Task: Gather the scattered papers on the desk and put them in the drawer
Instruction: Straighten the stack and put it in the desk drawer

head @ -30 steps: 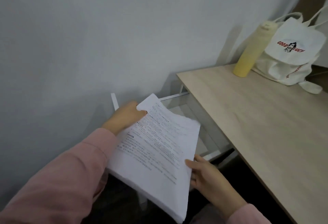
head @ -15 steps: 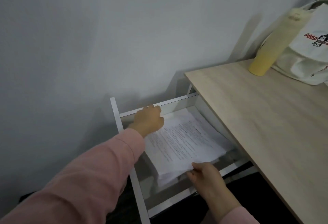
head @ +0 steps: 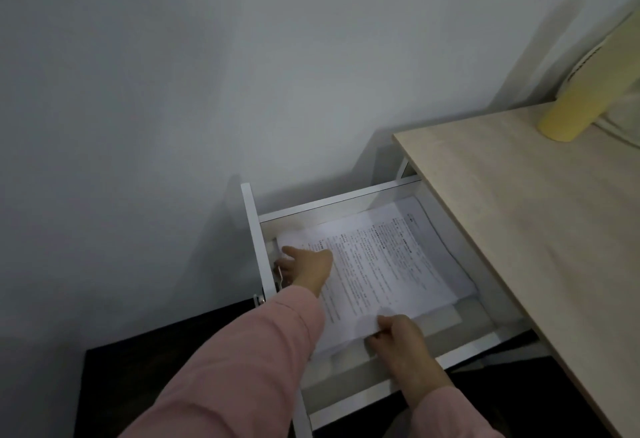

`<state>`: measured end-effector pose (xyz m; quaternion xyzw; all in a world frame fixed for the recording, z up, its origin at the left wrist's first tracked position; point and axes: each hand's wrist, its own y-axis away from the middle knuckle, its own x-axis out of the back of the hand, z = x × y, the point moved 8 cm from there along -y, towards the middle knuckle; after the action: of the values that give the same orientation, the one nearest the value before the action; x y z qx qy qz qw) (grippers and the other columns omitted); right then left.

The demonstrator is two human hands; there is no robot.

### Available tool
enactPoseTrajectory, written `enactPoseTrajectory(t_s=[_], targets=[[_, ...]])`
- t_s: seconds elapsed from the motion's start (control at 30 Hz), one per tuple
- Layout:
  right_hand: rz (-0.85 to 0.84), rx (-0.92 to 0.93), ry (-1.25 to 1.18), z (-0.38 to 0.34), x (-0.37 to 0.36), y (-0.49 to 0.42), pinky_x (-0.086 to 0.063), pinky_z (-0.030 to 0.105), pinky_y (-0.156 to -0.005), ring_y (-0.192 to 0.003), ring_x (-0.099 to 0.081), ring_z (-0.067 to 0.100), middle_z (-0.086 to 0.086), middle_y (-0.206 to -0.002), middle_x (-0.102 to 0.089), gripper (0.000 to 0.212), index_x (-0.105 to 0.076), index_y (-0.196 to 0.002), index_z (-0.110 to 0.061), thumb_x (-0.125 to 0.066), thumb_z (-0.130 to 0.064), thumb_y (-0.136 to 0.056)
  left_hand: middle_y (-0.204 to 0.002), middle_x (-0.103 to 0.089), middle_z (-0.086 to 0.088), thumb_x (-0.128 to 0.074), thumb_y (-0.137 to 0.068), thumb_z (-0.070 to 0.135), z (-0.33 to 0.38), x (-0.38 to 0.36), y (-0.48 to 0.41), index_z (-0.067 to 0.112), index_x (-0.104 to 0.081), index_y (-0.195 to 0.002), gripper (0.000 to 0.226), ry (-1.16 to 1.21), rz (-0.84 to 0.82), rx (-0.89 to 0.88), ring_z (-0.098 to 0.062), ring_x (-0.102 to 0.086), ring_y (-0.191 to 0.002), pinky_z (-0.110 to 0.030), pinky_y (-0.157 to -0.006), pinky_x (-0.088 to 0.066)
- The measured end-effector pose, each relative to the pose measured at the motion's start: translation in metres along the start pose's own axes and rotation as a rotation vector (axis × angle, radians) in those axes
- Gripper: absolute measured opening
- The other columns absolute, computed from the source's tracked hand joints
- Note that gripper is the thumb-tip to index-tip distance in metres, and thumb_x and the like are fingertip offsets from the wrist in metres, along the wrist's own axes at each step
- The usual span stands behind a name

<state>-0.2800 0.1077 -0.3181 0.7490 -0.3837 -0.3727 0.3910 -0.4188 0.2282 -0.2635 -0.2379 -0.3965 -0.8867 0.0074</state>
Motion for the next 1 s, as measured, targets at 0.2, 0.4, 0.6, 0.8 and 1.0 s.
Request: enactPoseTrajectory(t_s=[0.2,0.4,0.6,0.8,1.0], targets=[[0.017,0.09,0.142,-0.042,0.003,0.044,-0.043,0.026,-0.057,-0.066,-0.048,0.022,0.009,-0.077,-0.052,0.008,-0.054,-0.091,-0.006,-0.047,-0.002,-0.091,-0.148,-0.021,-0.012,-0.054,-0.085,0.022,-0.009,0.008,-0.011,0.003,-0.016,-0.143,0.072,0.284,0.092,0.061,-0.031,-0.026,-0.135,-0.042,-0.111,-0.027],[0.015,0.092,0.14,-0.059,0.004,0.048,-0.037,0.025,-0.054,-0.061,-0.043,0.017,0.006,-0.073,-0.046,0.015,-0.05,-0.079,-0.01,-0.046,-0.002,-0.091,-0.138,-0.037,-0.013,-0.057,-0.076,0.025,-0.009,0.008,-0.015,0.002,-0.037,-0.131,0.063,0.435,0.091,0.082,-0.031,-0.043,-0.121,-0.045,-0.103,-0.039],[0.029,0.104,0.165,-0.061,0.009,0.045,-0.037,0.025,-0.056,-0.063,-0.042,0.017,0.005,-0.075,-0.045,0.012,-0.05,-0.081,-0.01,-0.047,-0.005,-0.091,-0.129,-0.053,-0.018,-0.055,-0.058,0.032,-0.01,0.009,-0.015,0.003,-0.05,-0.123,0.071,0.535,0.142,0.055,-0.035,-0.057,-0.109,-0.042,-0.087,-0.044],[0.002,0.089,0.169,-0.063,0.01,0.038,-0.037,0.022,-0.061,-0.069,-0.046,0.017,0.004,-0.078,-0.048,0.017,-0.05,-0.074,-0.013,-0.049,-0.006,-0.09,-0.111,-0.062,-0.019,-0.053,-0.054,0.026,-0.006,0.015,-0.014,0.003,-0.055,-0.118,0.067,0.637,0.149,-0.024,-0.031,-0.061,-0.086,-0.036,-0.075,-0.046],[-0.026,0.082,0.11,-0.064,0.018,0.031,-0.035,0.021,-0.067,-0.063,-0.04,0.016,0.002,-0.073,-0.042,0.013,-0.052,-0.078,-0.012,-0.049,-0.004,-0.089,-0.124,-0.058,-0.017,-0.055,-0.055,0.028,-0.004,0.012,-0.012,0.006,-0.054,-0.118,0.067,0.579,0.106,-0.023,-0.032,-0.06,-0.1,-0.034,-0.073,-0.043]])
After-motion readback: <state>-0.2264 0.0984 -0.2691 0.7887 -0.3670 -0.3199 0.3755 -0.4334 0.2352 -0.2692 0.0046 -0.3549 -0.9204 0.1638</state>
